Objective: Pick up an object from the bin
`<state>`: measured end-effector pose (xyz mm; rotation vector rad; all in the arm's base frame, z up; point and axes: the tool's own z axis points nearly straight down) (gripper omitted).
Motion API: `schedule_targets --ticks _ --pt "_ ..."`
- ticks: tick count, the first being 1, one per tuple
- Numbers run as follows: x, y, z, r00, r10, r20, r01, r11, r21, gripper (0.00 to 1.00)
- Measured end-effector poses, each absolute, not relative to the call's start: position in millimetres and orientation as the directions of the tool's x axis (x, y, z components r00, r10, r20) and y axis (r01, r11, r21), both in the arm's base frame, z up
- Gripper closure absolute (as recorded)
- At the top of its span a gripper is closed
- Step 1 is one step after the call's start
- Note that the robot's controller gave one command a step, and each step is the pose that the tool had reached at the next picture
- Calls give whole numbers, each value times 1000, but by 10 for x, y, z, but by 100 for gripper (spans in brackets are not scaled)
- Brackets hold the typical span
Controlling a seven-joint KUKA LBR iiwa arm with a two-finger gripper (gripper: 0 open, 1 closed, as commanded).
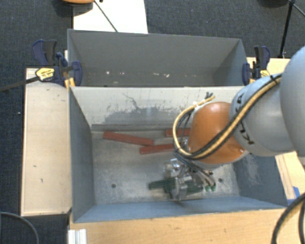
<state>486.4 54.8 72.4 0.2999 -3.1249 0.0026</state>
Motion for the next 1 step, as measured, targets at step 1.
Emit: schedule_targets --ticks 1 --pt "4864 548 724 -982 -190 2 -190 982 -1 100"
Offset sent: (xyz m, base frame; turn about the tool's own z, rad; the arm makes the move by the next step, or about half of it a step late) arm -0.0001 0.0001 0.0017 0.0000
